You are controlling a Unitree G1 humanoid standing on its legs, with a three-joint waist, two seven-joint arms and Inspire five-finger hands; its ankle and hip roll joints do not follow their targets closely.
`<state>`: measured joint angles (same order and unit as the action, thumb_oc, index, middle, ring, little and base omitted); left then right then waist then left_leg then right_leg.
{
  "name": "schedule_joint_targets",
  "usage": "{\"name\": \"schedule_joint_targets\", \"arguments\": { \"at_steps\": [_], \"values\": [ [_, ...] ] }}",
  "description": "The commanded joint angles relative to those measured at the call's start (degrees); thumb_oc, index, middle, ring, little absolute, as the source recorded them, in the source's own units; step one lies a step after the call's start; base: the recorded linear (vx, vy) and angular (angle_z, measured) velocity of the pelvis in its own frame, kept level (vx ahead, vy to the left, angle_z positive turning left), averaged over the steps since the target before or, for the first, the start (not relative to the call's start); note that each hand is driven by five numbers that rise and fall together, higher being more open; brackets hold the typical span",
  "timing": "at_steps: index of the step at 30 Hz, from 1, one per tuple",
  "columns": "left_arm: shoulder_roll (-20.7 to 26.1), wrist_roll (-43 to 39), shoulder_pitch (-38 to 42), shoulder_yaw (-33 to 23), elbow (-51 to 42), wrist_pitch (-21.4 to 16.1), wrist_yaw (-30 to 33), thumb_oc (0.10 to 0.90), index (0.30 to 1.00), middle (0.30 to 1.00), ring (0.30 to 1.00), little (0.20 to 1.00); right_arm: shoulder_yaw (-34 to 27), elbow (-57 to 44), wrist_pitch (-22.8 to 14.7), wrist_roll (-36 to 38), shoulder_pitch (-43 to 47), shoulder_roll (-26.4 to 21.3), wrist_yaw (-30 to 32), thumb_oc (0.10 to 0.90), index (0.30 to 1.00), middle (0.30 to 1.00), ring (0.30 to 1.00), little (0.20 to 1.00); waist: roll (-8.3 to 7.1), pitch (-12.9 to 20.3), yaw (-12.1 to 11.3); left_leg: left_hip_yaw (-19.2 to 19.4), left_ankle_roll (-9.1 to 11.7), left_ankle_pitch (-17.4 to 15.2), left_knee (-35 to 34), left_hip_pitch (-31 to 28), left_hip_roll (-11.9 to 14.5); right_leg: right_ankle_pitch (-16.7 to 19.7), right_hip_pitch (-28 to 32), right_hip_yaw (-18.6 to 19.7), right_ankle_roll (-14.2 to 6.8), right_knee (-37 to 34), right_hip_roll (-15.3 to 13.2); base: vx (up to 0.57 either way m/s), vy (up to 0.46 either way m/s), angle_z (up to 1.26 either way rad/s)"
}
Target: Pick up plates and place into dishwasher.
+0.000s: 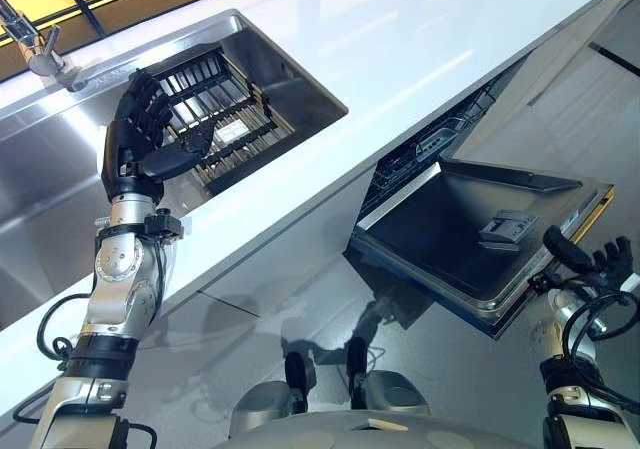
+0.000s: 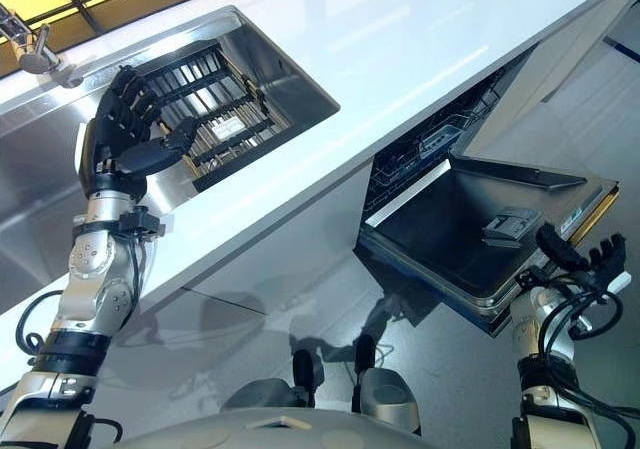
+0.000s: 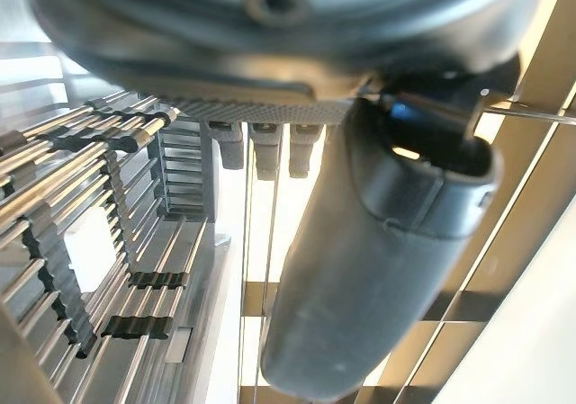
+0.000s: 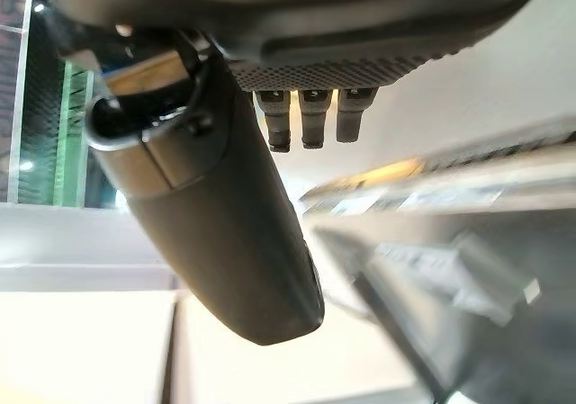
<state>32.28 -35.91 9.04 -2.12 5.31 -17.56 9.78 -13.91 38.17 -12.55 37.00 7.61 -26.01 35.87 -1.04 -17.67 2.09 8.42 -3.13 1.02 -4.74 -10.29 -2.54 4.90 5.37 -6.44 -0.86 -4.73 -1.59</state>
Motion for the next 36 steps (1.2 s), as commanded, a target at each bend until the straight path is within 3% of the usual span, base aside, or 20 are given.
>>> {"name": "schedule_joint_targets", "arguments": {
  "at_steps": [1,6,13,17,23,29,33,36],
  "values": [
    [1.0,2.5,2.5,-4.6,0.8,-8.2,1.5,0.800,0.900,0.900,0.900,0.900,-3.3,0.8,-4.0,-1.1,-0.5,-4.4,-0.8,0.800,0.900,0.900,0.900,0.900,1.82,6.1,0.7,-0.1,-0.8,-10.9,10.7,3.7,-0.7,-13.6,-2.7,-2.3,-2.2,14.9,0.4,0.11,-0.083,-0.07],
    [1.0,3.6,3.0,-5.2,0.9,-9.4,3.5,0.800,0.900,0.900,0.900,0.900,-4.2,3.5,-3.5,3.4,-1.4,-4.3,-2.4,0.800,0.900,0.900,0.900,0.900,1.66,5.3,0.8,-0.4,-0.5,-11.9,13.9,5.8,-0.3,-14.0,-3.6,-2.2,-1.4,15.9,0.0,0.07,-0.071,-0.06],
    [2.0,5.5,5.2,-5.2,-0.3,-10.2,6.7,0.800,0.900,0.900,0.900,0.900,-5.0,7.4,-3.6,11.1,0.6,-5.1,-5.9,0.800,0.900,0.900,0.900,0.900,2.84,2.7,0.6,-0.7,-0.3,-11.7,16.4,9.5,-0.2,-14.6,-6.9,-2.2,-0.7,18.3,-0.5,-0.01,-0.014,0.01],
    [3.0,6.8,7.2,-5.0,-1.0,-11.3,8.9,0.800,0.900,0.900,0.900,0.900,-4.8,7.9,-3.6,15.8,3.0,-6.2,-7.6,0.800,0.900,0.900,0.900,0.900,3.80,-0.5,0.6,-0.2,-0.1,-11.6,19.1,13.4,-0.6,-15.2,-10.5,-2.3,-0.3,21.4,-1.1,-0.10,0.026,0.02],
    [5.9,3.6,12.8,-4.9,-2.1,-14.5,12.1,0.800,0.900,0.900,0.900,0.900,-2.5,9.9,-4.1,20.2,9.6,-7.9,-9.9,0.800,0.900,0.900,0.900,0.900,5.61,-6.6,0.0,-0.1,-0.3,-10.6,25.5,24.3,-1.1,-15.7,-22.4,-2.0,0.8,30.6,-2.1,-0.18,0.078,0.04],
    [6.1,3.8,16.4,-4.7,-3.0,-15.2,14.5,0.800,0.900,0.900,0.900,0.900,-1.0,11.5,-4.7,22.9,13.1,-8.5,-12.6,0.800,0.900,0.900,0.900,0.900,6.24,-9.4,-0.6,-0.5,-1.0,-11.6,30.9,31.7,-1.8,-17.1,-30.6,-1.8,1.3,38.0,-2.5,-0.08,0.076,-0.01],
    [5.9,5.6,18.4,-3.9,-3.9,-13.4,15.4,0.800,0.900,0.900,0.900,0.900,0.1,11.8,-5.9,28.4,14.8,-8.1,-19.0,0.800,0.900,0.900,0.900,0.900,6.72,-10.3,-1.0,-0.9,-1.7,-12.5,34.1,35.3,-2.6,-18.1,-34.7,-1.8,1.8,42.6,-3.2,-0.05,0.081,0.11],
    [5.4,6.2,18.6,-4.1,-3.7,-12.7,14.9,0.800,0.900,0.900,0.900,0.900,0.2,12.4,-4.2,36.2,15.3,-7.7,-29.4,0.800,0.900,0.900,0.900,0.900,7.06,-10.3,-1.1,-0.9,-1.9,-13.3,36.1,36.9,-2.8,-18.8,-36.6,-1.7,2.0,45.0,-4.1,-0.01,0.087,-0.20]
  ]
}}
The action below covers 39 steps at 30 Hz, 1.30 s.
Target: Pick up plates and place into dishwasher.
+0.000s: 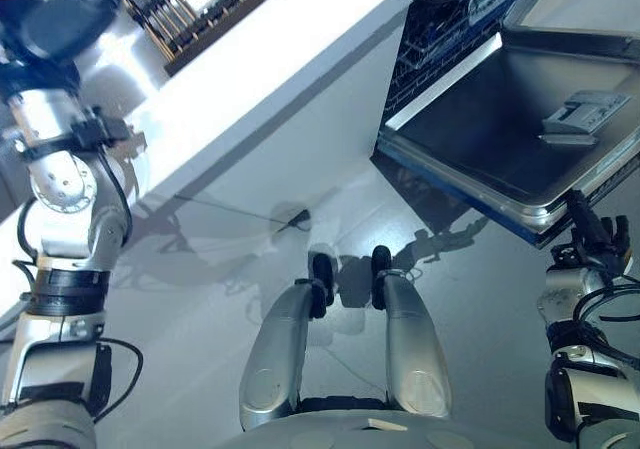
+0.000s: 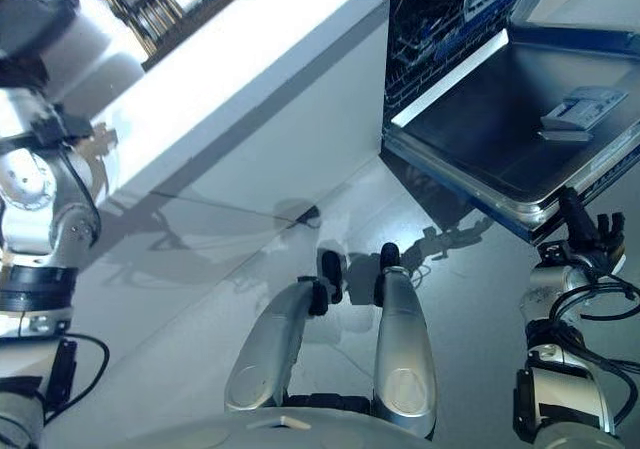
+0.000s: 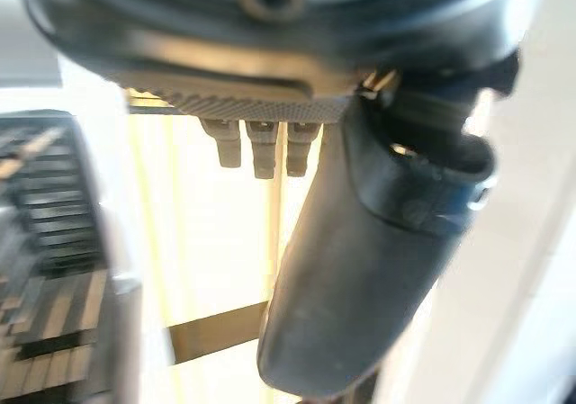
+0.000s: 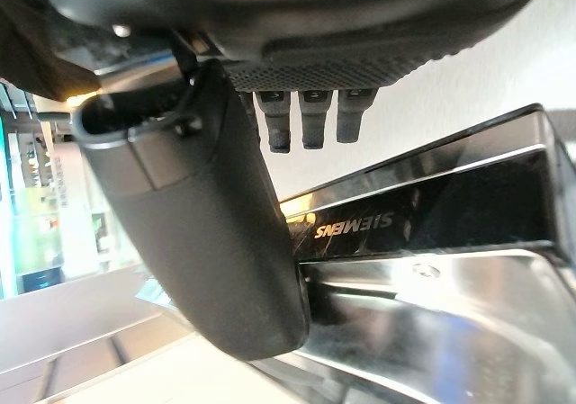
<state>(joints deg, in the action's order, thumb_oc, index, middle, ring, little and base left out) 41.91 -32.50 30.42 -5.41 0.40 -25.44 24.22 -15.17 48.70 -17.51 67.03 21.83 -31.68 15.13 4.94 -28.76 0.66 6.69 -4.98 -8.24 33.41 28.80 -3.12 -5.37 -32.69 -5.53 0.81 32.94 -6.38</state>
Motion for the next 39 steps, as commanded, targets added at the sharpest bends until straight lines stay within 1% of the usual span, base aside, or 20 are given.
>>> {"name": "schedule_joint_targets", "arguments": {
  "at_steps": [1,3,5,6,9,10,11,13,14,16,17,19,22,23,24,27,30,33,37,39],
  "values": [
    [-4.3,2.8,-2.9,-1.0,1.3,-4.7,0.2,0.800,0.900,0.900,0.900,0.900,1.4,2.3,1.9,7.7,1.1,-1.9,-11.6,0.800,0.900,0.900,0.900,0.900,1.18,0.9,0.3,0.9,-0.1,-4.3,-1.6,-1.9,-2.3,-8.7,1.0,-2.4,0.3,7.9,0.6,0.01,0.092,-0.08],
    [-4.5,3.1,-3.0,-1.5,1.4,-4.0,-0.4,0.800,0.900,0.900,0.900,0.900,1.6,3.2,4.9,9.9,1.2,-1.4,-18.0,0.800,0.900,0.900,0.900,0.900,1.38,1.0,0.3,1.0,-0.1,-4.6,-1.1,-1.6,-2.3,-8.8,0.2,-2.0,0.3,8.6,0.5,0.02,0.081,0.18],
    [-4.2,3.5,-3.1,-2.1,1.3,-3.4,-0.8,0.800,0.900,0.900,0.900,0.900,2.1,4.1,7.7,10.8,1.4,-1.1,-22.3,0.800,0.900,0.900,0.900,0.900,1.34,1.0,0.2,1.1,-0.1,-4.7,-1.0,-1.4,-2.2,-8.6,-0.1,-1.6,0.2,8.4,0.6,0.00,0.052,-0.05],
    [-3.7,3.3,-3.0,-2.4,1.3,-3.2,-1.0,0.800,0.900,0.900,0.900,0.900,2.5,4.6,9.2,10.8,1.8,-1.1,-23.9,0.800,0.900,0.900,0.900,0.900,1.30,0.8,0.1,1.2,-0.2,-4.6,-1.0,-1.3,-2.1,-8.4,-0.2,-1.5,0.1,8.2,0.7,-0.02,0.029,-0.09],
    [-2.2,3.1,-2.6,-2.9,1.4,-2.9,-1.7,0.800,0.900,0.900,0.900,0.900,3.6,5.6,11.5,12.5,3.1,-1.2,-26.5,0.800,0.900,0.900,0.900,0.900,0.99,0.5,-0.4,1.1,-0.1,-4.4,-1.3,-1.2,-1.8,-7.7,0.0,-1.3,-0.1,7.4,0.8,-0.01,0.003,-0.04],
    [-1.9,3.4,-2.4,-2.9,1.4,-2.8,-2.1,0.800,0.900,0.900,0.900,0.900,4.3,5.7,12.9,13.6,3.7,-0.9,-28.7,0.800,0.900,0.900,0.900,0.900,0.86,0.3,-0.7,1.0,-0.1,-4.3,-1.6,-1.4,-1.7,-7.4,0.3,-1.3,-0.3,6.9,0.8,0.00,0.000,0.00],
    [-1.9,3.4,-2.4,-2.9,1.4,-2.8,-2.1,0.800,0.900,0.900,0.900,0.900,4.3,5.8,13.0,13.7,3.7,-1.0,-29.1,0.800,0.900,0.900,0.900,0.900,0.85,0.3,-0.7,0.9,0.0,-4.2,-1.6,-1.4,-1.7,-7.4,0.4,-1.3,-0.3,6.8,0.8,-0.01,0.002,0.05],
    [-1.8,4.0,-2.2,-2.8,0.9,-2.8,-1.9,0.800,0.900,0.900,0.900,0.900,5.7,3.8,15.4,15.0,4.9,-0.6,-33.4,0.800,0.900,0.900,0.900,0.900,0.84,-0.1,-1.0,0.7,0.0,-3.9,-1.9,-1.6,-1.7,-7.0,0.6,-1.3,-0.4,6.5,0.8,0.00,0.000,0.00],
    [-1.7,4.0,-2.4,-2.9,0.7,-2.8,-1.9,0.800,0.900,0.900,0.900,0.900,6.8,1.7,17.1,16.5,5.2,-0.1,-37.7,0.800,0.900,0.900,0.900,0.900,0.83,-0.2,-1.2,0.6,0.0,-3.7,-2.1,-1.7,-1.7,-6.8,0.7,-1.4,-0.5,6.3,0.8,0.00,0.000,0.00],
    [-1.8,4.3,-3.4,-3.2,0.7,-3.7,-2.5,0.800,0.900,0.900,0.900,0.900,9.4,-4.7,19.6,18.0,4.9,1.4,-44.1,0.800,0.900,0.900,0.900,0.900,0.64,-0.5,-1.4,0.4,-0.1,-3.5,-2.6,-2.2,-1.7,-6.6,1.0,-1.4,-0.7,6.1,0.8,0.00,0.000,0.00],
    [-1.8,4.3,-3.8,-3.3,0.7,-3.9,-2.6,0.800,0.900,0.900,0.900,0.900,10.3,-6.8,19.4,18.6,4.7,1.8,-45.4,0.800,0.900,0.900,0.900,0.900,0.53,-0.5,-1.3,0.3,-0.1,-3.3,-2.8,-2.3,-1.7,-6.4,1.2,-1.5,-0.7,5.9,0.8,-0.01,-0.011,0.03],
    [-2.2,4.4,-4.8,-3.6,0.7,-4.9,-3.0,0.800,0.900,0.900,0.900,0.900,13.0,-15.4,21.6,19.1,4.3,3.1,-52.7,0.800,0.900,0.900,0.900,0.900,0.14,-0.6,-1.5,0.1,-0.2,-3.0,-3.3,-2.6,-1.7,-5.9,1.6,-1.7,-1.0,4.9,0.7,0.00,0.000,0.00],
    [-2.8,4.9,-6.1,-3.7,1.2,-6.6,-3.5,0.800,0.900,0.900,0.900,0.900,16.8,-27.8,21.6,17.7,4.1,4.9,-59.1,0.800,0.900,0.900,0.900,0.900,-0.47,-0.7,-1.5,0.0,-0.3,-2.7,-4.1,-3.3,-1.7,-5.2,2.5,-1.8,-1.5,3.2,0.8,-0.01,-0.023,-0.09],
    [-3.1,5.1,-6.3,-3.6,1.5,-7.3,-3.7,0.800,0.900,0.900,0.900,0.900,17.8,-31.5,20.9,16.5,4.4,5.6,-59.6,0.800,0.900,0.900,0.900,0.900,-0.67,-0.7,-1.5,0.0,-0.2,-2.6,-4.3,-3.5,-1.7,-4.9,2.8,-1.8,-1.6,2.6,0.9,0.00,-0.018,-0.12],
    [-3.2,5.0,-6.5,-3.6,1.6,-7.6,-3.8,0.800,0.900,0.900,0.900,0.900,18.2,-32.8,20.6,15.3,4.4,5.9,-60.6,0.800,0.900,0.900,0.900,0.900,-0.77,-0.7,-1.5,0.0,-0.2,-2.6,-4.4,-3.6,-1.7,-4.8,3.0,-1.8,-1.7,2.3,0.9,0.00,-0.012,-0.12],
    [-4.2,6.0,-5.8,-3.1,2.7,-8.2,-3.9,0.800,0.900,0.900,0.900,0.900,19.7,-43.6,20.7,10.1,7.5,9.1,-56.6,0.800,0.900,0.900,0.900,0.900,-1.23,-0.5,-1.6,0.1,0.0,-2.4,-4.9,-4.2,-1.6,-4.1,4.2,-1.7,-1.9,0.4,1.2,-0.01,0.000,-0.17],
    [-4.4,5.9,-5.2,-2.8,3.1,-7.6,-4.4,0.800,0.900,0.900,0.900,0.900,20.2,-49.2,21.0,6.6,9.4,11.0,-53.0,0.800,0.900,0.900,0.900,0.900,-1.50,-0.3,-1.7,0.1,0.1,-2.3,-5.6,-5.3,-1.8,-3.5,5.6,-1.6,-2.0,-1.5,1.5,0.01,0.008,-0.29],
    [-4.5,5.7,-4.6,-2.7,3.9,-7.4,-5.2,0.800,0.900,0.900,0.900,0.900,19.9,-51.9,21.3,5.4,10.2,12.2,-50.6,0.800,0.900,0.900,0.900,0.900,-1.90,-0.3,-1.6,0.1,0.1,-2.4,-5.5,-5.9,-2.0,-2.7,6.7,-1.2,-2.0,-3.3,1.8,0.01,0.003,-0.06],
    [-4.3,4.4,-4.2,-2.8,5.1,-6.9,-6.2,0.800,0.900,0.900,0.900,0.900,19.5,-52.2,21.3,4.7,10.1,13.1,-48.3,0.800,0.900,0.900,0.900,0.900,-2.41,-0.3,-1.8,0.2,0.0,-2.5,-5.9,-7.3,-2.1,-2.0,8.4,-1.3,-2.2,-4.9,2.1,0.01,0.000,0.20],
    [-4.1,4.1,-3.9,-2.5,5.2,-6.3,-6.2,0.800,0.900,0.900,0.900,0.900,19.5,-51.7,20.4,4.8,9.8,13.3,-47.4,0.800,0.900,0.900,0.900,0.900,-2.65,-0.4,-2.0,0.4,0.0,-2.2,-6.3,-8.0,-2.0,-1.8,9.2,-1.6,-2.2,-5.4,2.0,0.02,-0.008,0.17]
  ]
}}
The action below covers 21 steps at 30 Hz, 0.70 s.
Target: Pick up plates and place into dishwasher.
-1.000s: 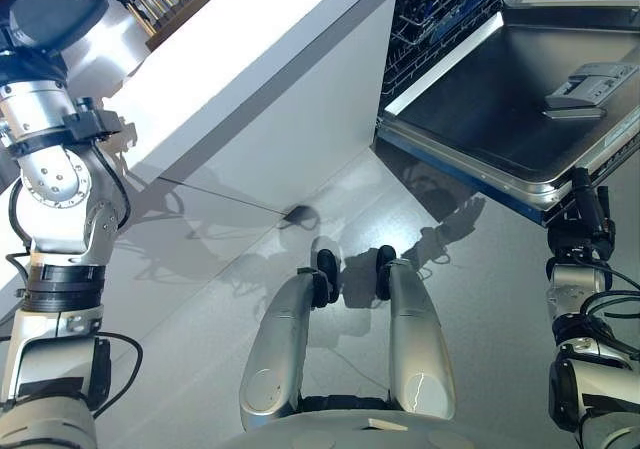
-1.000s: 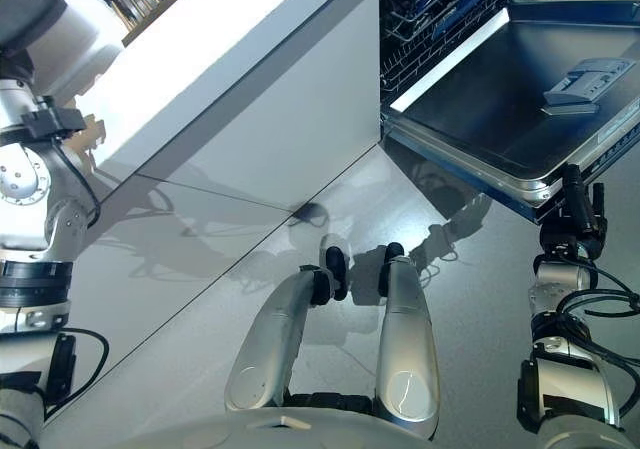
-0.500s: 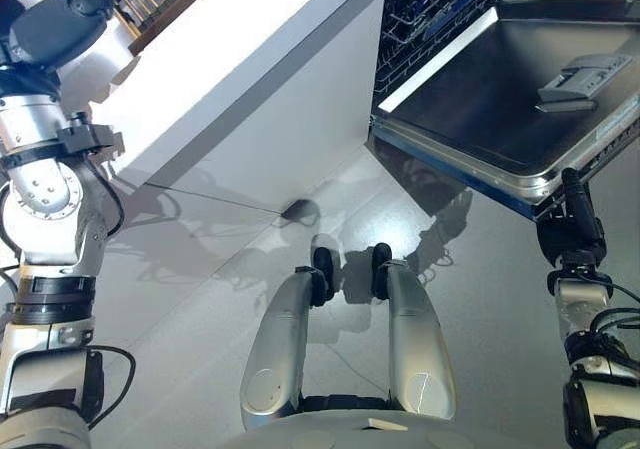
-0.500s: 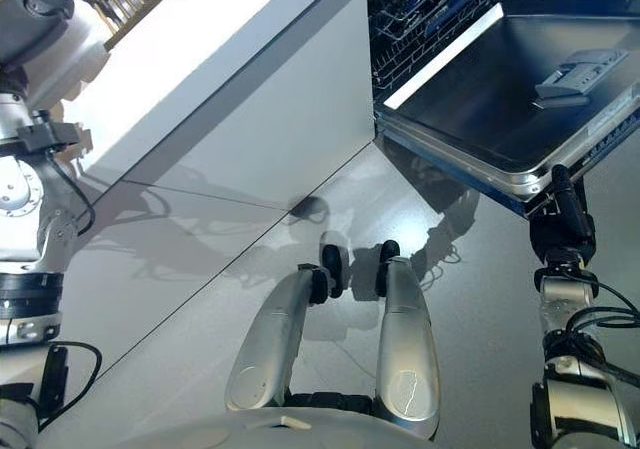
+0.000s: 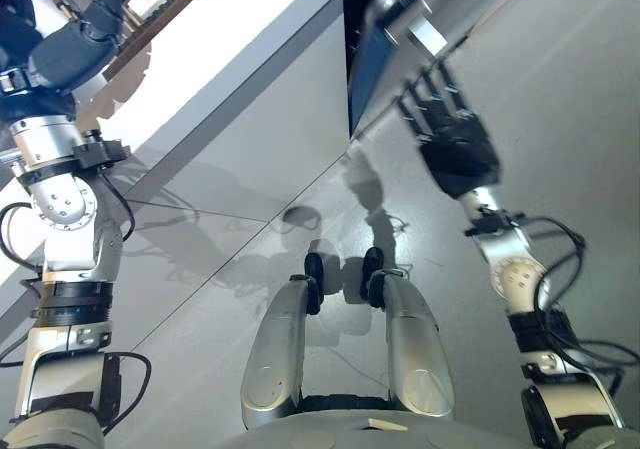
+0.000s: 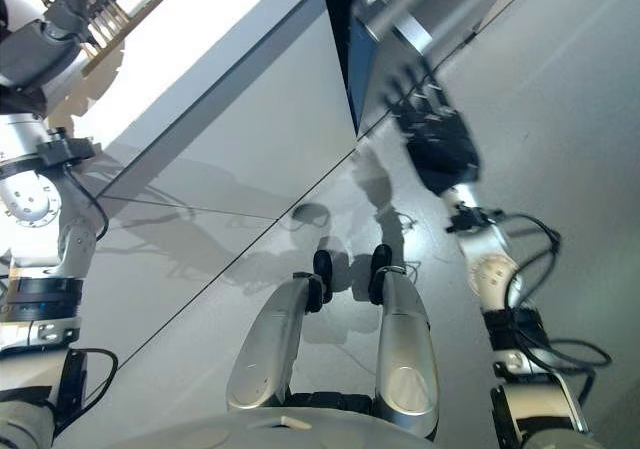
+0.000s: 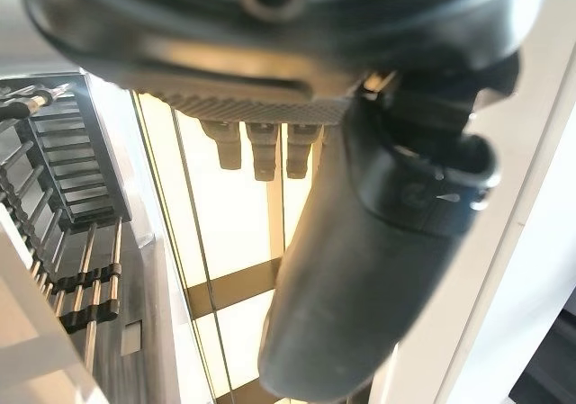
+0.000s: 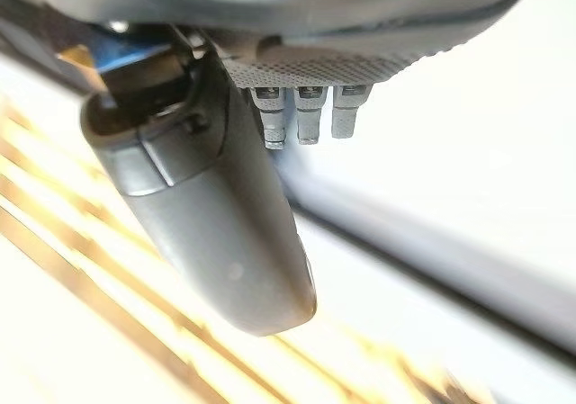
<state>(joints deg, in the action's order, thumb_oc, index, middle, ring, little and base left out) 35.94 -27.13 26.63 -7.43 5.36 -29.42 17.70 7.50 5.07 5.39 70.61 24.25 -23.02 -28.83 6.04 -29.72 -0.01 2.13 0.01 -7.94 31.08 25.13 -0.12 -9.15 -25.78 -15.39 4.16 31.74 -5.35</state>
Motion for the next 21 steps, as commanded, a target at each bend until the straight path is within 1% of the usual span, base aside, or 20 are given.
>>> {"name": "schedule_joint_targets", "arguments": {
  "at_steps": [1,5,8,11,15,18,19,20,21],
  "values": [
    [2.0,-1.2,0.0,-0.3,0.3,-2.0,0.4,0.800,0.900,0.900,0.900,0.900,-3.4,-7.9,-2.8,1.8,7.2,4.7,-3.1,0.800,0.900,0.900,0.900,0.900,-3.89,0.5,-1.4,5.1,-5.0,-2.5,-4.3,-4.7,-5.0,2.1,2.7,8.1,-5.6,-4.5,1.0,0.01,-0.021,0.17],
    [2.2,-0.5,-0.3,0.0,0.1,-1.6,0.3,0.800,0.900,0.900,0.900,0.900,-4.0,-7.5,-3.9,0.8,5.7,5.6,-1.9,0.800,0.900,0.900,0.900,0.900,-4.68,0.8,-1.9,5.1,-5.1,-2.4,-4.9,-5.7,-4.9,2.4,4.2,7.3,-5.8,-5.7,0.9,0.01,-0.038,0.31],
    [2.2,-0.4,-1.2,-0.2,0.1,-1.7,0.0,0.800,0.900,0.900,0.900,0.900,-4.4,-6.7,-6.3,-1.4,4.3,5.9,1.6,0.800,0.900,0.900,0.900,0.900,-5.28,1.2,-2.0,5.0,-5.1,-2.4,-5.6,-6.9,-4.8,2.5,5.6,7.0,-5.9,-6.5,1.0,0.01,-0.034,0.15],
    [1.9,-0.2,-2.7,-0.4,-0.3,-1.9,-0.4,0.800,0.900,0.900,0.900,0.900,-5.2,-5.4,-7.9,-1.6,1.7,6.5,2.8,0.800,0.900,0.900,0.900,0.900,-5.83,1.9,-2.0,4.9,-5.2,-2.3,-6.9,-8.6,-4.7,2.6,7.4,6.7,-6.1,-7.9,1.1,0.02,-0.017,0.00],
    [0.2,0.2,-6.4,-1.4,-1.5,-2.6,-1.8,0.800,0.900,0.900,0.900,0.900,-7.5,-3.6,-8.6,-1.2,-3.4,7.1,1.4,0.800,0.900,0.900,0.900,0.900,-6.34,4.0,-1.8,4.7,-5.2,-2.2,-9.4,-11.6,-4.7,2.8,10.6,6.3,-6.3,-10.8,1.2,0.04,-0.010,-0.01],
    [-1.4,0.1,-9.2,-2.0,-2.3,-3.3,-2.6,0.800,0.900,0.900,0.900,0.900,-9.2,-2.3,-10.2,-1.2,-7.5,7.5,1.0,0.800,0.900,0.900,0.900,0.900,-6.58,5.8,-1.5,4.5,-5.0,-1.9,-11.9,-14.2,-4.7,2.9,13.3,6.0,-6.8,-13.2,1.2,0.03,-0.004,-0.02],
    [-1.5,0.1,-9.5,-2.0,-2.4,-3.3,-2.6,0.800,0.900,0.900,0.900,0.900,-9.3,-2.2,-10.5,-1.3,-7.8,7.5,1.4,0.800,0.900,0.900,0.900,0.900,-6.62,6.0,-1.5,4.5,-5.0,-1.5,-12.3,-14.3,-4.7,3.3,13.4,6.0,-6.8,-13.6,1.2,0.05,0.007,-0.01],
    [-2.4,-0.3,-10.9,-2.3,-2.5,-3.6,-3.2,0.800,0.900,0.900,0.900,0.900,-10.1,-1.4,-12.5,-2.8,-9.9,7.7,2.4,0.800,0.900,0.900,0.900,0.900,-6.60,7.1,-1.3,4.3,-4.9,-1.6,-13.7,-15.8,-4.7,2.9,14.8,5.8,-7.1,-14.6,1.2,0.00,0.000,0.00],
    [-2.8,-0.7,-11.7,-2.5,-2.7,-3.5,-3.6,0.800,0.900,0.900,0.900,0.900,-10.4,-1.1,-13.7,-3.6,-10.9,7.7,3.4,0.800,0.900,0.900,0.900,0.900,-6.63,7.8,-1.2,4.3,-4.8,-1.0,-14.6,-16.1,-4.7,3.4,15.1,5.8,-7.1,-15.5,1.2,0.05,0.027,-0.01]
  ]
}}
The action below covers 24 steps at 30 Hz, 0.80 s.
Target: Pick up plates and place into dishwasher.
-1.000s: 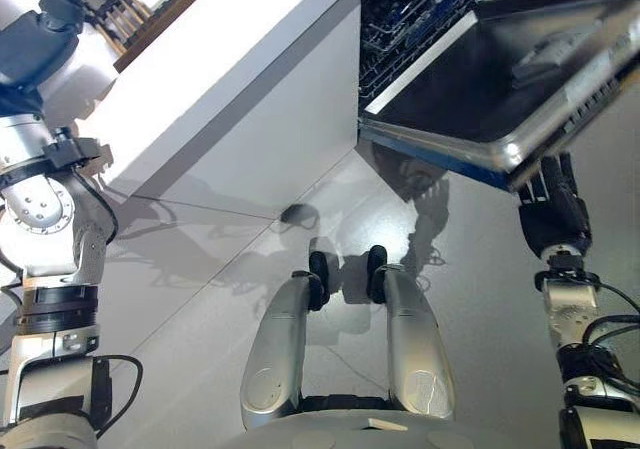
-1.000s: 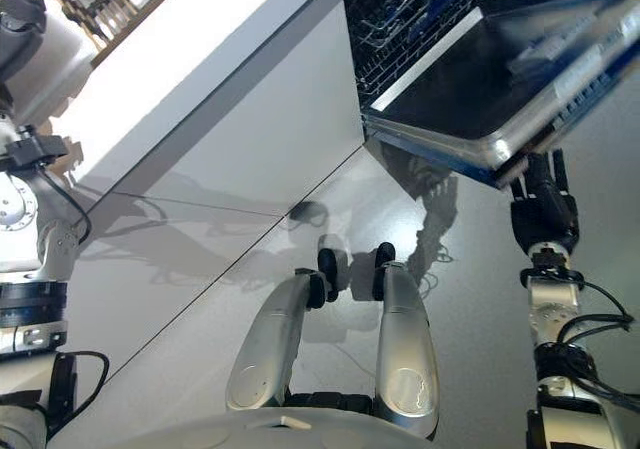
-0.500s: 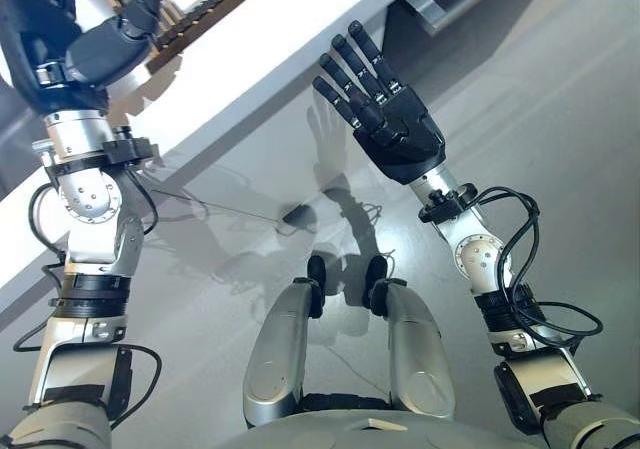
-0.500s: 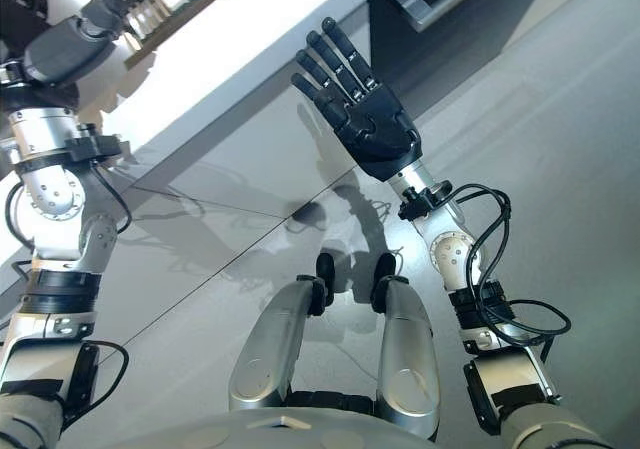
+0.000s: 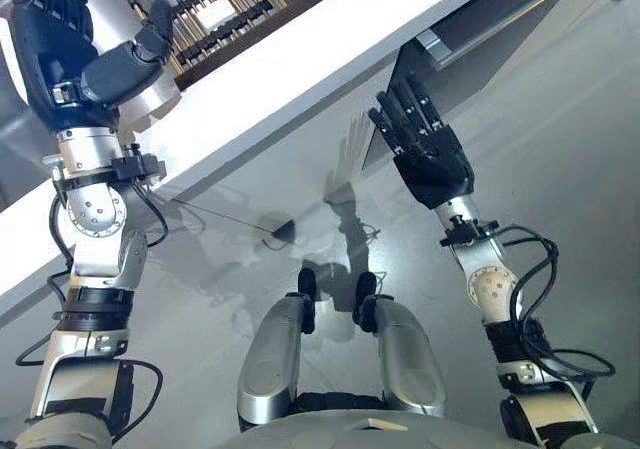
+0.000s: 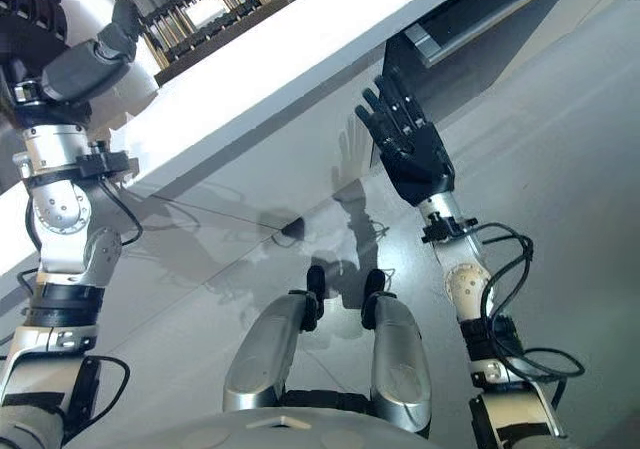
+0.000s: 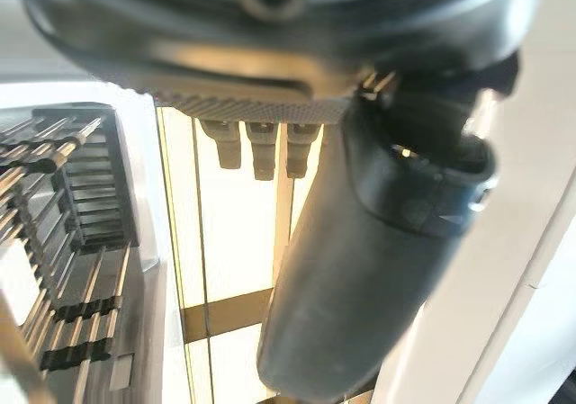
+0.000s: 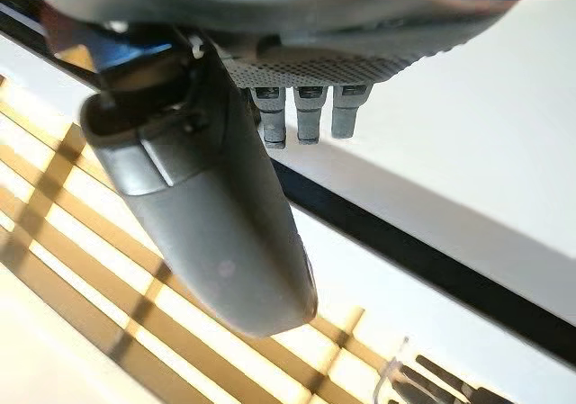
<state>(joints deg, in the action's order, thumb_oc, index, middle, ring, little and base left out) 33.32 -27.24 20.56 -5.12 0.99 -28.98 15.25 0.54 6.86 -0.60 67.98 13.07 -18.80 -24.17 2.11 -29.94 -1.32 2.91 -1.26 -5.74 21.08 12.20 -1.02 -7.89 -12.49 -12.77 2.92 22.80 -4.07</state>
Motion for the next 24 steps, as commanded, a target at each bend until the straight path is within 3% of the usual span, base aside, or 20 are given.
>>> {"name": "schedule_joint_targets", "arguments": {
  "at_steps": [1,4,9,16,22,24],
  "values": [
    [-1.3,-1.0,-7.1,-4.9,1.5,-3.7,-1.6,0.800,0.900,0.900,0.900,0.900,-4.1,-1.9,-9.1,-2.5,-2.1,3.5,0.5,0.800,0.900,0.900,0.900,0.900,-2.66,9.1,0.4,3.5,-3.4,-3.0,-6.1,-4.5,-3.7,2.1,3.0,3.3,-6.1,-7.7,0.1,0.01,0.031,-0.03],
    [-4.2,-1.2,-10.9,-5.2,0.3,-3.8,-2.9,0.800,0.900,0.900,0.900,0.900,-5.1,1.1,-11.6,-9.0,-7.2,4.3,4.6,0.800,0.900,0.900,0.900,0.900,-2.52,11.6,1.5,3.6,-3.0,-1.8,-10.1,-7.2,-3.5,2.4,5.0,3.6,-6.5,-10.3,0.5,0.02,0.050,-0.10],
    [-7.9,-2.2,-14.8,-5.3,-0.9,-1.7,-5.0,0.800,0.900,0.900,0.900,0.900,-4.4,11.7,-11.2,-15.0,-14.0,5.6,8.5,0.800,0.900,0.900,0.900,0.900,-2.08,15.9,2.7,3.6,-1.9,0.1,-16.3,-11.5,-3.3,2.9,8.6,3.7,-7.3,-14.3,1.4,0.02,0.023,-0.04],
    [-8.6,-4.2,-12.2,-3.4,0.2,2.1,-5.5,0.800,0.900,0.900,0.900,0.900,-1.3,36.6,-2.9,-35.1,-16.0,2.4,14.8,0.800,0.900,0.900,0.900,0.900,-1.34,19.3,3.3,2.8,-0.9,2.1,-23.3,-16.2,-2.7,2.8,12.6,2.8,-7.3,-16.9,2.4,0.00,0.001,0.00],
    [-7.2,-3.5,-8.7,-2.2,0.6,6.5,-6.0,0.800,0.900,0.900,0.900,0.900,-2.4,53.3,2.5,-42.3,-15.9,1.3,13.9,0.800,0.900,0.900,0.900,0.900,-0.76,20.7,3.3,1.7,-0.9,2.4,-25.0,-18.3,-2.3,1.5,14.5,3.2,-7.1,-16.6,2.9,0.00,-0.035,0.07],
    [-6.2,-3.7,-7.7,-1.9,0.4,7.9,-5.1,0.800,0.900,0.900,0.900,0.900,-2.7,57.0,2.6,-43.0,-16.2,0.8,14.6,0.800,0.900,0.900,0.900,0.900,-0.82,21.0,3.4,1.7,-1.0,1.9,-24.6,-18.7,-2.6,2.0,15.2,3.5,-7.1,-18.0,3.1,0.01,-0.023,0.09]
  ]
}}
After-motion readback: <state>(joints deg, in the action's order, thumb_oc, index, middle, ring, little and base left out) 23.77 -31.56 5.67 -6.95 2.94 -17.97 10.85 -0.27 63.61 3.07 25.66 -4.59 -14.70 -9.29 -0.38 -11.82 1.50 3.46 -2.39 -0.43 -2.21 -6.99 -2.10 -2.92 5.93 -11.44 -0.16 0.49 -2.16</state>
